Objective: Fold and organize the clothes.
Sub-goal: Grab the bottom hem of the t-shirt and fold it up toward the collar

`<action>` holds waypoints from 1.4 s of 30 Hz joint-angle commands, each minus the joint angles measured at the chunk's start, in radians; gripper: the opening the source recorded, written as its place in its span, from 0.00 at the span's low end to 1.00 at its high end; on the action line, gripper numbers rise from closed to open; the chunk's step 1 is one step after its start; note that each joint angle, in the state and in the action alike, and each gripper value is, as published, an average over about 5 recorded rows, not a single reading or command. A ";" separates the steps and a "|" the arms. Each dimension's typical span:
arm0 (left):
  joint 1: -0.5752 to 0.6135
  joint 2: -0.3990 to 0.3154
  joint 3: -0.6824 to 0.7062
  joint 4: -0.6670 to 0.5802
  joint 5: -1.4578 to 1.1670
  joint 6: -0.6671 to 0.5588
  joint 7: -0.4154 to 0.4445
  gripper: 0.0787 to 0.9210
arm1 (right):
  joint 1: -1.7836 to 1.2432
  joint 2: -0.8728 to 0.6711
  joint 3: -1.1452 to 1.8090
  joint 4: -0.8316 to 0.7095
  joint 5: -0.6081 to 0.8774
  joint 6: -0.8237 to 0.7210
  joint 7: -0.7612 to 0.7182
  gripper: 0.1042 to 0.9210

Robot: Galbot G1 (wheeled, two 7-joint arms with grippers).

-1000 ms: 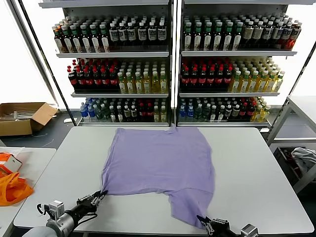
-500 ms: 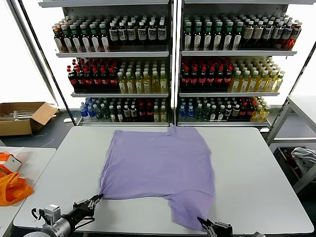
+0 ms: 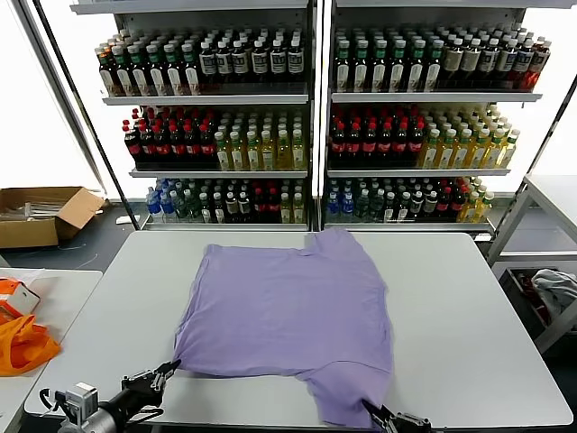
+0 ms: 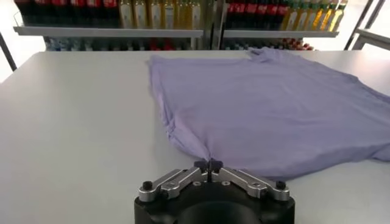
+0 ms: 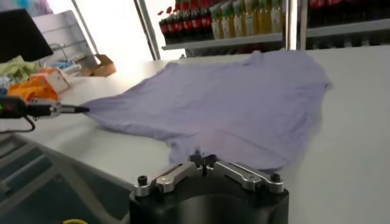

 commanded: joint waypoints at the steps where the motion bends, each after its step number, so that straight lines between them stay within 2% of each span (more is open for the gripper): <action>1: -0.161 -0.004 0.007 0.076 -0.025 0.008 0.009 0.01 | 0.262 0.046 -0.032 -0.093 0.128 0.050 0.078 0.00; 8: -0.326 0.036 0.064 0.158 -0.097 0.045 0.009 0.01 | 0.439 0.033 -0.090 -0.220 0.158 0.050 0.112 0.00; 17: -0.547 0.093 0.213 0.344 -0.108 0.052 0.029 0.01 | 0.719 0.003 -0.248 -0.405 0.165 0.014 0.139 0.00; 26: -0.698 0.087 0.367 0.523 -0.086 0.045 0.035 0.01 | 0.987 -0.040 -0.412 -0.577 0.107 -0.053 0.137 0.01; 30: -0.704 0.083 0.365 0.536 -0.079 0.032 0.026 0.03 | 1.016 -0.040 -0.430 -0.576 0.049 -0.088 0.139 0.12; 35: -0.616 0.105 0.298 0.464 -0.077 0.002 0.022 0.15 | 0.907 -0.059 -0.379 -0.515 -0.007 -0.115 0.163 0.29; 38: -0.547 0.119 0.252 0.402 -0.078 -0.015 0.009 0.25 | 0.799 -0.072 -0.318 -0.457 -0.021 -0.126 0.183 0.37; 42: -0.449 0.120 0.204 0.330 -0.077 -0.034 -0.006 0.41 | 0.659 -0.080 -0.254 -0.383 -0.025 -0.125 0.201 0.54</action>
